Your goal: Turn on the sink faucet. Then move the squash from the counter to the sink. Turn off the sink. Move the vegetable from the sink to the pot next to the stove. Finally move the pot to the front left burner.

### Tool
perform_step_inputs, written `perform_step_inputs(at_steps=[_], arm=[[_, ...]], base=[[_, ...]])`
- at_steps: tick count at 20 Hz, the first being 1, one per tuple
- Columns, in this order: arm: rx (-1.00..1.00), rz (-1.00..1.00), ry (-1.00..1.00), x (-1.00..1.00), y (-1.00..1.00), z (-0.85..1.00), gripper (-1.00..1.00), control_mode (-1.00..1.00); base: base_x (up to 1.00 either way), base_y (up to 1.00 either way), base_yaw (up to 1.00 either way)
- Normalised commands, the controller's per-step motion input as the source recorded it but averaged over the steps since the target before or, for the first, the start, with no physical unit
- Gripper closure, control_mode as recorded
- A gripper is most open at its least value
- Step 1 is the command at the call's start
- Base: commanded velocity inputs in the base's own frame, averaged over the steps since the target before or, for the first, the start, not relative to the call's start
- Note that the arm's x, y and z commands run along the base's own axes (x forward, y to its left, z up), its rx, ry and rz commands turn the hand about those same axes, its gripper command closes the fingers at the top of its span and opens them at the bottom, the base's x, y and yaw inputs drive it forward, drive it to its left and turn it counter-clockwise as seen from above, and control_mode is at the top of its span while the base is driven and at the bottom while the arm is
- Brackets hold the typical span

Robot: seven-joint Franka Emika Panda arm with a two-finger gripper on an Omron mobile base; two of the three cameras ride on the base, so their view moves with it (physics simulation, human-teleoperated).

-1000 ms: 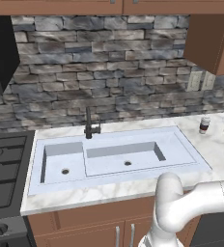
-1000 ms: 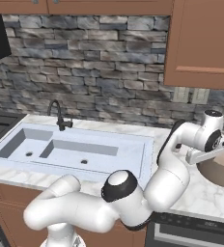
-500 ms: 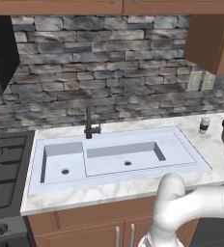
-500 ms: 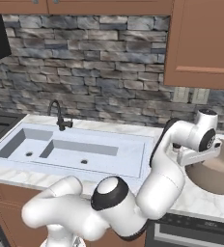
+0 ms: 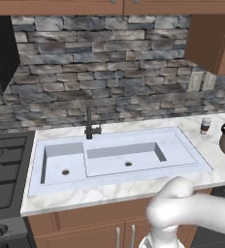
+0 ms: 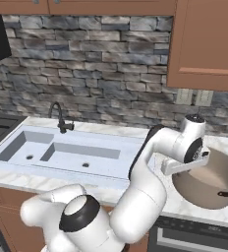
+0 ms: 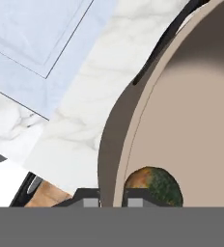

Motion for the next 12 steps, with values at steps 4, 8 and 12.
perform_step_inputs(at_steps=[4,8,12], arm=[[-0.04,0.00,-0.17,-0.50,0.68,0.48,1.00,-1.00],[-0.09,0.00,-0.19,-0.33,0.47,0.62,1.00,-1.00],[-0.11,0.00,-0.16,-0.34,0.37,0.56,1.00,-1.00]], base=[[0.00,0.00,0.00],[0.00,0.00,0.00],[0.00,0.00,0.00]])
